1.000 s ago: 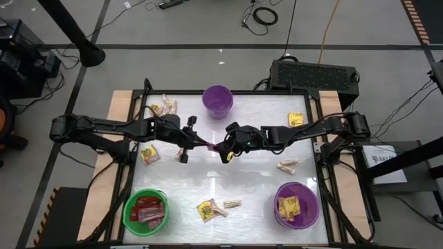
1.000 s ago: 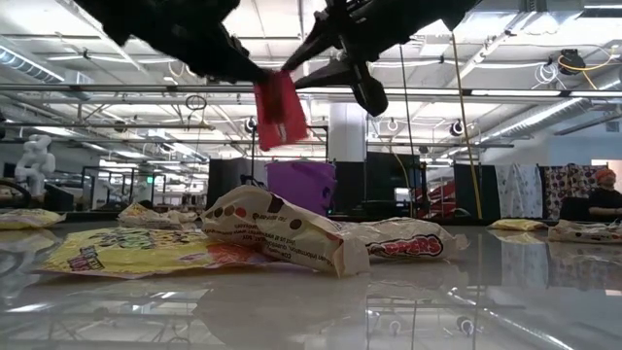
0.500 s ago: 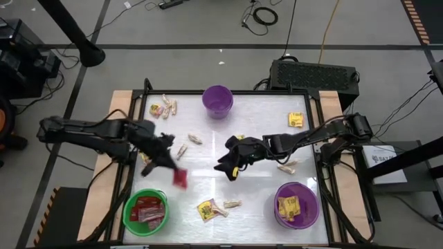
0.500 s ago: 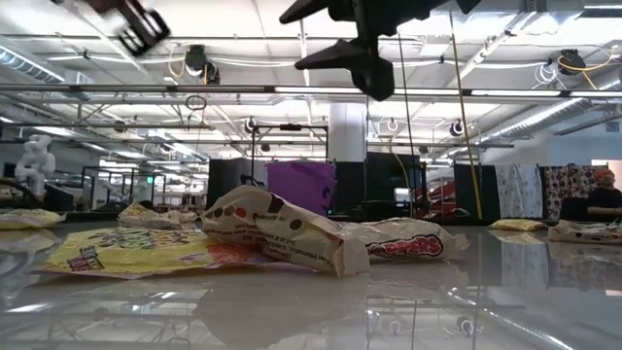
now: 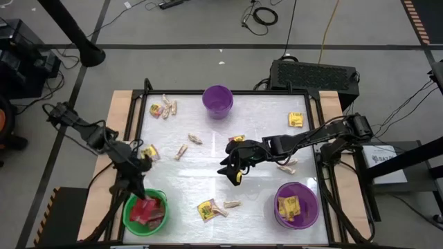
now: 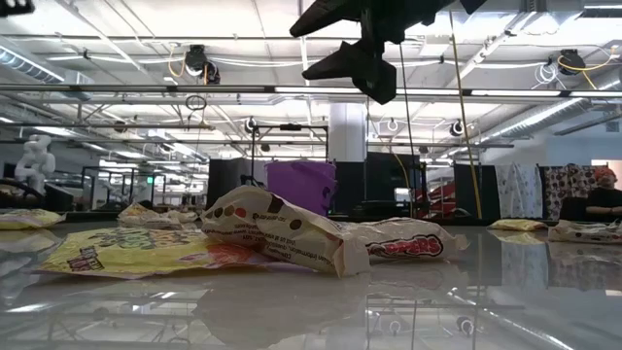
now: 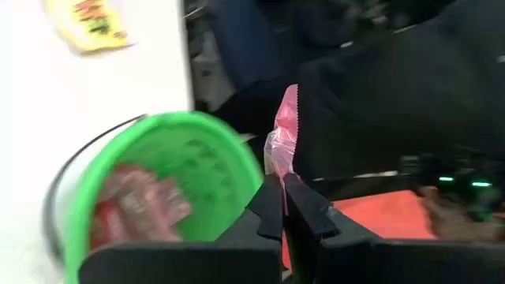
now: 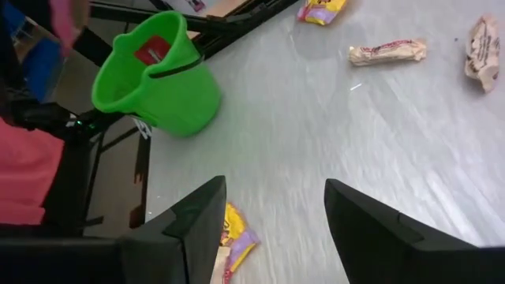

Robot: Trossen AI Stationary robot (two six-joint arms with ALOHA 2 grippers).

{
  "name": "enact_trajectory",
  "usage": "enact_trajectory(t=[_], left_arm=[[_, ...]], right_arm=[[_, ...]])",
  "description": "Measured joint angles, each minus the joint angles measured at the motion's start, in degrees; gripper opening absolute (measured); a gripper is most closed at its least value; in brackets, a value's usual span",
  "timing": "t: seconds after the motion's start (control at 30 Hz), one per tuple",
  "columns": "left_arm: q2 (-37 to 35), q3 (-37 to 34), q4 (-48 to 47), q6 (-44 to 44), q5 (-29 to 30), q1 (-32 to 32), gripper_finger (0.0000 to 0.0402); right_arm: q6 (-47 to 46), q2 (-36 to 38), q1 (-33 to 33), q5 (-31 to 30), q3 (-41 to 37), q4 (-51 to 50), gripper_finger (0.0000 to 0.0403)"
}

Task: Sort candy by brand, put in halloween buckets
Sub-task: Put the red candy into the green bucket, then put the white chocolate into the top purple bucket

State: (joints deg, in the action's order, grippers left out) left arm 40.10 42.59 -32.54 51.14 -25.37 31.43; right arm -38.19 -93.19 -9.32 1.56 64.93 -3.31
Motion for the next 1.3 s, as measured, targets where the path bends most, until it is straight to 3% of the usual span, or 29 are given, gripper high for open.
enact_trajectory(t=[0.23, 0.63, 0.83, 1.3], left_arm=[[4.0, -0.1, -4.9, -6.6, 6.6, 5.2, 0.0], [13.3, -0.1, -7.2, -18.2, 5.5, 5.8, 0.0], [14.9, -0.1, -7.1, -20.1, 4.6, 5.8, 0.0003], [14.9, -0.1, -7.2, -20.0, 7.5, 5.4, 0.0102]], right_arm=[[-0.4, 0.0, 0.2, 0.0, 0.0, -2.8, 0.0208], [1.8, 0.0, 0.2, 0.0, 0.0, -3.9, 0.0208], [8.4, 0.0, 0.2, 0.0, 0.0, -3.9, 0.0208], [8.8, 0.0, 0.2, 0.0, 0.0, -3.9, 0.0208]])
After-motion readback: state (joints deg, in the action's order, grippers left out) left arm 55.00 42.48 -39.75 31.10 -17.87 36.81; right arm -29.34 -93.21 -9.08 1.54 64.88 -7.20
